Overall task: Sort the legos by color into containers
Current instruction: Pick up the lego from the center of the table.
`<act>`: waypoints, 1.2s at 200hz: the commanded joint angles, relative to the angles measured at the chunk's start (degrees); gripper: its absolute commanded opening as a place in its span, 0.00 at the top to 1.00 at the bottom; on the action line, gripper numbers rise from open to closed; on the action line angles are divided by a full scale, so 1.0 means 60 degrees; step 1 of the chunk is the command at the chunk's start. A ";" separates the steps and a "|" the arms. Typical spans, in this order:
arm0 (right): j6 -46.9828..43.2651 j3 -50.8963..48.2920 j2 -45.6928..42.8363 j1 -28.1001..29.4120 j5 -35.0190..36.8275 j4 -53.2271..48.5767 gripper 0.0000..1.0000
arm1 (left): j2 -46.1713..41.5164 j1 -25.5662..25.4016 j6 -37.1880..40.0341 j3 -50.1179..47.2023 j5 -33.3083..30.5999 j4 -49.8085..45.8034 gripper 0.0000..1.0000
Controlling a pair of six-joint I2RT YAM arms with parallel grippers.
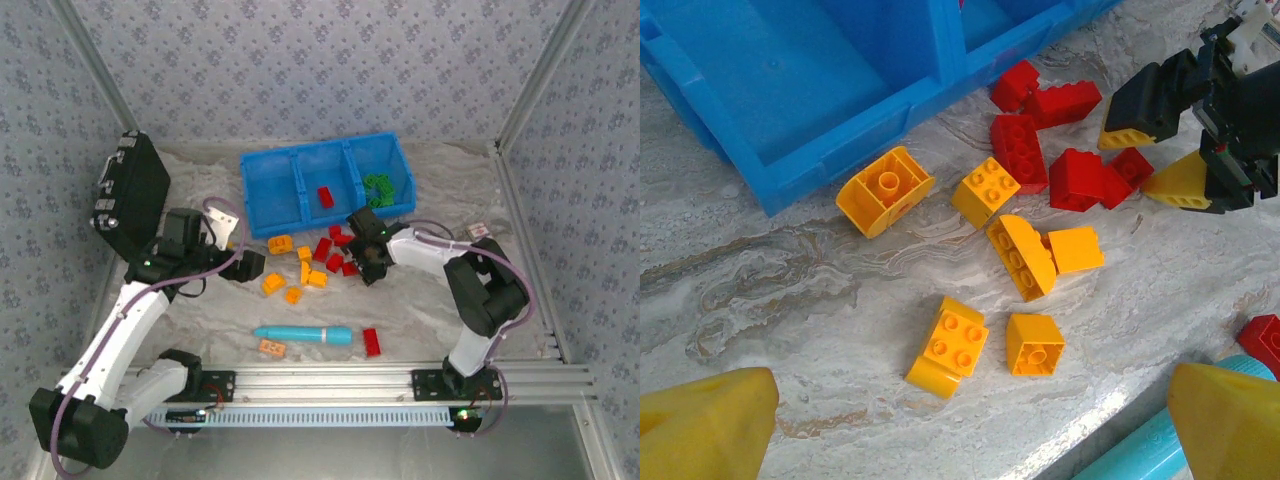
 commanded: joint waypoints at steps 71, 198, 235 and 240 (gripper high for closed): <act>-0.0125 0.0931 0.1292 -0.0319 -0.0529 -0.0471 0.49 | 0.0143 0.0114 0.0024 0.0023 -0.0037 0.0182 0.00; -0.3777 0.3249 -0.0055 -0.0519 0.0812 -0.2584 0.72 | 0.0178 0.0331 0.0013 0.0071 0.0080 0.0146 0.00; -0.6796 0.5906 0.0678 -0.0201 0.1687 -0.2992 0.72 | 0.0104 0.0379 0.0009 0.0078 0.0107 0.0138 0.00; -0.7114 0.6167 0.0829 -0.0186 0.1728 -0.2913 0.72 | 0.0117 0.0391 0.0009 0.0078 0.0109 0.0139 0.00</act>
